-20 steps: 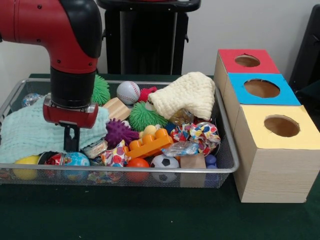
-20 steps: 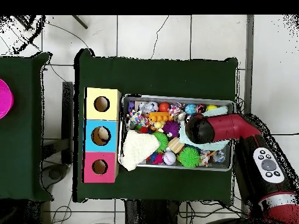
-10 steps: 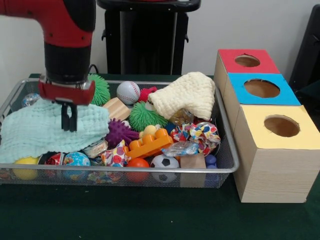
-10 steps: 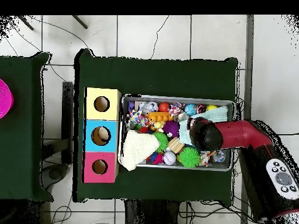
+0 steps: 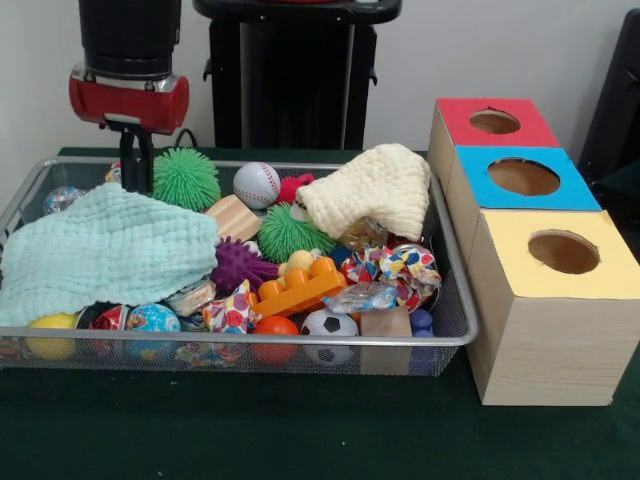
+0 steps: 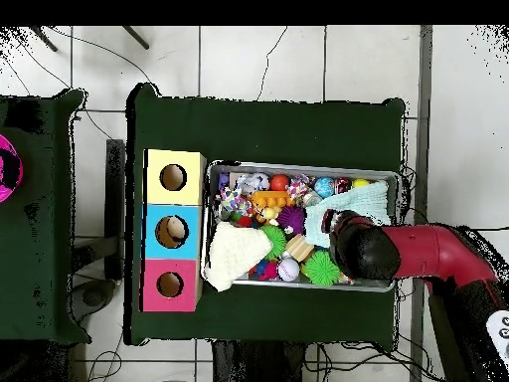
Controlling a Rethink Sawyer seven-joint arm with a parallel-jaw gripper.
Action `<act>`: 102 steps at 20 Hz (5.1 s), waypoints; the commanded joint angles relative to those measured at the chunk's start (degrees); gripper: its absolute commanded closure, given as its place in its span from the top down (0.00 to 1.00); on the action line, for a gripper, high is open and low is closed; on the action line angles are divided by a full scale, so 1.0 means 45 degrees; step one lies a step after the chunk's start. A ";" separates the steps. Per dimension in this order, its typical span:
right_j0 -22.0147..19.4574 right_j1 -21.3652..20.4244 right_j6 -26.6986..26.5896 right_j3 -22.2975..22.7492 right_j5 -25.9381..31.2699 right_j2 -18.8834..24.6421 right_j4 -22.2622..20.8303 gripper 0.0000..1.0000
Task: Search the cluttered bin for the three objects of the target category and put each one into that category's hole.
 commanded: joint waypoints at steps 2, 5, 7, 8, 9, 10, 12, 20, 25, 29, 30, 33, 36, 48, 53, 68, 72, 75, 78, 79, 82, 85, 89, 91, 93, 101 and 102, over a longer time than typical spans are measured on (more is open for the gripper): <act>-0.0105 -0.0636 -0.2578 0.1463 0.1155 0.1278 0.0506 0.00; -0.0004 -0.0647 -0.2549 0.1372 0.1024 0.1206 0.0249 0.00; -0.0096 -0.0544 -0.2687 0.1244 0.0926 0.1319 0.0024 1.00; -0.0237 -0.0528 -0.2798 0.1345 0.0826 0.1445 0.0051 1.00; -0.0379 -0.0511 -0.2909 0.1445 0.0726 0.1572 0.0078 1.00; -0.0520 -0.0495 -0.3020 0.1546 0.0626 0.1699 0.0104 1.00; -0.0667 -0.0298 -0.3808 0.1572 0.2048 0.1708 0.0343 1.00; -0.1521 0.0125 -0.3811 0.2630 0.2754 0.1810 0.0069 1.00; -0.1736 0.0659 -0.3454 0.2711 0.2248 0.1776 -0.0510 1.00; -0.1792 0.1260 -0.3742 0.2422 0.2497 0.1574 -0.0976 1.00; -0.1817 0.1436 -0.3866 0.2328 0.2705 0.1501 -0.1066 1.00; -0.1996 0.1814 -0.3909 0.2175 0.2380 0.1505 -0.1453 1.00; -0.1799 0.2190 -0.3364 0.1855 0.1741 0.1259 -0.2152 1.00; 0.0859 0.0883 0.1878 0.1600 -0.1002 -0.0940 -0.6459 1.00; 0.1977 0.0759 0.3010 0.1201 -0.1578 -0.2100 -0.7117 1.00; 0.2385 0.0121 0.1305 0.1213 -0.2297 -0.3252 -0.5000 1.00; 0.1821 -0.0463 0.0192 0.1570 -0.1860 -0.2676 -0.4100 1.00; 0.1489 -0.0879 -0.0399 0.1835 -0.1740 -0.2305 -0.3630 1.00; 0.1238 -0.1182 -0.0940 0.1966 -0.1577 -0.2036 -0.3333 1.00; 0.1243 -0.1205 -0.1034 0.1895 -0.1543 -0.2011 -0.3349 1.00; 0.1132 -0.1107 -0.1408 0.1650 -0.1423 -0.1858 -0.3377 1.00; 0.1242 -0.0874 -0.1379 0.1362 -0.1435 -0.1926 -0.3617 1.00; 0.1050 -0.0438 -0.1456 0.1292 -0.1434 -0.1732 -0.3547 1.00; 0.0910 -0.0272 -0.1419 0.1294 -0.1546 -0.1624 -0.3505 1.00; 0.0910 -0.0142 -0.1321 0.1207 -0.1626 -0.1654 -0.3599 1.00; 0.0322 0.0799 -0.1766 0.0742 -0.1388 -0.1148 -0.3462 1.00; 0.0089 0.0974 -0.1995 0.0716 -0.1386 -0.0910 -0.3387 1.00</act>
